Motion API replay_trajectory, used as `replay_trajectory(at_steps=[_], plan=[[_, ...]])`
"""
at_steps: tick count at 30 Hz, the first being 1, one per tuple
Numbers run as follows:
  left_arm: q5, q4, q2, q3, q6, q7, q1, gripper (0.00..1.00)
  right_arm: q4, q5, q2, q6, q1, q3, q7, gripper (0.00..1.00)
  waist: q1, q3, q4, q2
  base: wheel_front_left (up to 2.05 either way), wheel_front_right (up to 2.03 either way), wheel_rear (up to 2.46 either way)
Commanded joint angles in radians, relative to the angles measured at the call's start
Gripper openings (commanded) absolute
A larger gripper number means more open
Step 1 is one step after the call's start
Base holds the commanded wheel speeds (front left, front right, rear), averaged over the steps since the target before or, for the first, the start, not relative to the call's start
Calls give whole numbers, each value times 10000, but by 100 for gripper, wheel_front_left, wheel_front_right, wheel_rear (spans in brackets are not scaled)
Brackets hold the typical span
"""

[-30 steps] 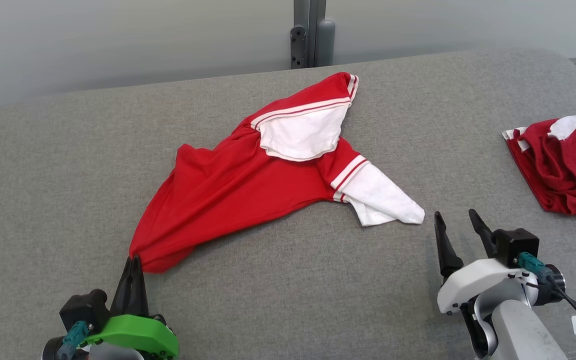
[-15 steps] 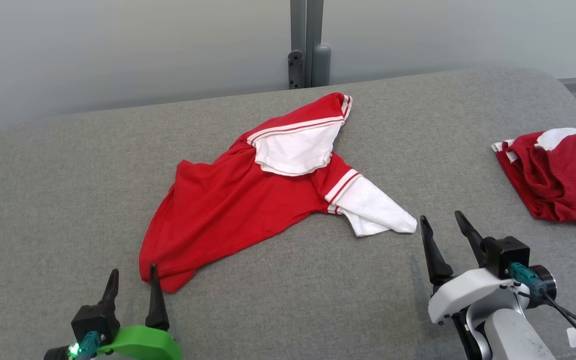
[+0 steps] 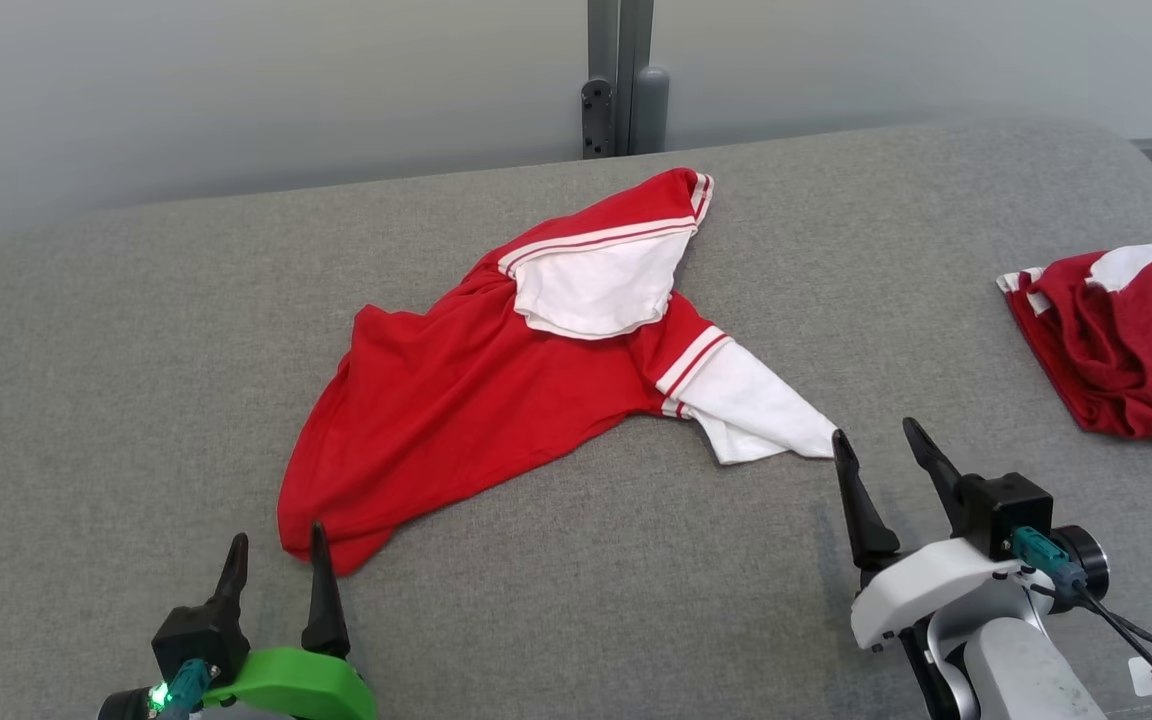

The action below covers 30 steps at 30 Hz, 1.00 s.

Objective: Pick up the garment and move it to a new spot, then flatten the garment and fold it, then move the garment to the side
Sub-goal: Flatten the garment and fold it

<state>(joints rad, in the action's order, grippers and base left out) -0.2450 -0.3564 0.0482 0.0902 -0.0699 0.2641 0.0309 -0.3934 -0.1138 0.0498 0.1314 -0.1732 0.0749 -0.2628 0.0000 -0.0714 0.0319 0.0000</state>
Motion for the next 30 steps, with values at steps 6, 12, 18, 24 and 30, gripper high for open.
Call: replay_trajectory(at_steps=[6,12,18,24,30], plan=[[-803,-354,47,59,484,-4,424,100,-236,145,24,-15,-336,14,-24,100,0,-644,-108,0,0,0,0],[-1399,-793,47,-59,902,-4,728,100,-234,241,23,-15,-512,-22,-24,100,0,-1015,-75,0,0,0,0],[-1408,-915,46,-206,1111,-4,867,100,-201,239,23,-15,-599,-54,-24,100,0,-1180,-21,0,0,0,0],[-1412,-836,46,-289,1224,-4,948,100,-256,216,23,-15,-641,-14,-24,100,0,-1257,-7,0,0,0,0],[-1514,-868,47,-386,1331,-4,1070,100,-260,189,23,-15,-757,11,-24,100,0,-1400,19,0,0,0,0]])
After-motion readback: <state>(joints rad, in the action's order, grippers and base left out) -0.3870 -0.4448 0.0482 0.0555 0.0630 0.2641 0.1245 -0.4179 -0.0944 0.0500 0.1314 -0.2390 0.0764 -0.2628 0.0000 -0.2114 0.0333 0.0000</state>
